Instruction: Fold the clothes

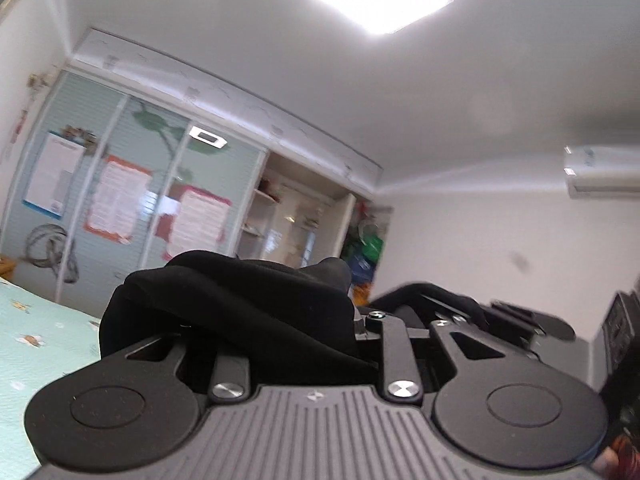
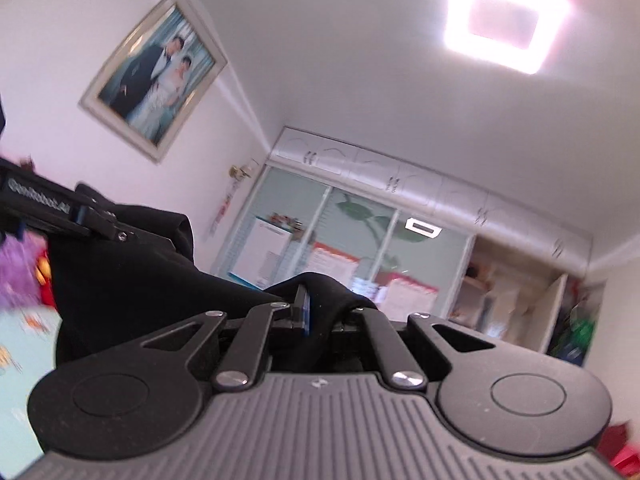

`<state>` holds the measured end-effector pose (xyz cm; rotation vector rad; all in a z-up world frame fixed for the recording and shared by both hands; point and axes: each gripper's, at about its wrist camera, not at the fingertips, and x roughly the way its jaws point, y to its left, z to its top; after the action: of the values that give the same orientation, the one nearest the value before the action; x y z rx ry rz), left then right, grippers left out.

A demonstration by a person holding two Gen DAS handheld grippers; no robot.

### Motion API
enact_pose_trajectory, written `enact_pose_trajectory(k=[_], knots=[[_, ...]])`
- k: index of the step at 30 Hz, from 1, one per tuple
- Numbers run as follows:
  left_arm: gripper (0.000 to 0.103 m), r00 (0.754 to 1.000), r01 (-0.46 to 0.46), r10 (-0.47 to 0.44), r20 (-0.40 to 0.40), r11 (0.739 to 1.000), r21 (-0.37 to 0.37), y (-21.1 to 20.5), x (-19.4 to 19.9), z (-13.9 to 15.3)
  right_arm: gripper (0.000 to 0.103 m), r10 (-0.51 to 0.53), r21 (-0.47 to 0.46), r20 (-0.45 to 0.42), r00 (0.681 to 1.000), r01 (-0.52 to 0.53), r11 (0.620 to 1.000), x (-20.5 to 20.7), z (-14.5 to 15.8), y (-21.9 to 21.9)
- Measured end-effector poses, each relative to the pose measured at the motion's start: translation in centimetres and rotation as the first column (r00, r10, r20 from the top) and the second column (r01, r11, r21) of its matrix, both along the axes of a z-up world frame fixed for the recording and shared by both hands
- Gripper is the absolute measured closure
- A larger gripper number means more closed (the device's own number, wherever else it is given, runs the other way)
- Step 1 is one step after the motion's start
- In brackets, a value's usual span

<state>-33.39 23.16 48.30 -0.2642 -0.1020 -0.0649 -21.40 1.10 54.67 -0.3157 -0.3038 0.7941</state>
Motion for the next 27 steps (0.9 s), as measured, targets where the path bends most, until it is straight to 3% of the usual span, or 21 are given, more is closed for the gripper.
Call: enact_pose_trajectory(k=[4,7,10,12,14,17,18,19,21,25,27], knots=[[0.076,0.996,0.039,-0.036,-0.081,0.999,0.037,-3.3,2.3,-4.0,0.098,-0.047,-0.045,-0.011,0.999,0.047,0.998,1.6,-3.7,-2.6],[0.076,0.982,0.043,-0.035,-0.184,0.998,0.038,-4.4,5.5,-9.4,0.098,-0.085,-0.084,-0.054,0.995,0.080,0.993,3.5,-8.2,-4.1],[0.076,0.948,0.019,-0.017,-0.319,1.000,0.004,-4.6,9.3,-16.4,0.098,-0.132,-0.141,-0.173,0.976,0.108,0.984,6.3,-15.2,-4.3],[0.075,0.903,-0.016,0.001,-0.429,0.999,-0.030,-3.6,11.9,-21.9,0.096,-0.171,-0.189,-0.280,0.945,0.120,0.975,8.6,-20.5,-4.3],[0.074,0.829,-0.079,0.036,-0.558,0.996,-0.052,-2.3,14.3,-28.3,0.090,-0.217,-0.244,-0.433,0.875,0.118,0.963,10.8,-26.2,-4.4],[0.074,0.717,-0.132,0.038,-0.696,0.988,-0.083,-1.0,15.5,-35.7,0.084,-0.275,-0.282,-0.663,0.697,0.108,0.953,12.8,-34.1,-5.3],[0.074,0.698,-0.136,0.034,-0.716,0.987,-0.086,-0.8,15.3,-37.4,0.077,-0.283,-0.276,-0.712,0.643,0.114,0.954,12.8,-36.2,-5.9],[0.071,0.693,-0.131,0.027,-0.721,0.987,-0.088,-0.5,14.8,-38.3,0.073,-0.273,-0.251,-0.737,0.618,0.125,0.960,12.3,-37.3,-6.7],[0.069,0.704,-0.122,-0.001,-0.710,0.985,-0.123,0.2,13.6,-39.3,0.060,-0.235,-0.185,-0.764,0.601,0.144,0.972,10.8,-37.9,-8.3],[0.061,0.753,-0.130,-0.059,-0.656,0.963,-0.237,1.0,10.0,-39.8,0.057,-0.151,-0.053,-0.808,0.569,0.185,0.981,7.8,-39.1,-11.4],[0.059,0.764,-0.138,-0.073,-0.642,0.952,-0.273,1.0,9.1,-39.2,0.056,-0.106,0.013,-0.826,0.554,0.207,0.978,6.3,-39.8,-12.9]])
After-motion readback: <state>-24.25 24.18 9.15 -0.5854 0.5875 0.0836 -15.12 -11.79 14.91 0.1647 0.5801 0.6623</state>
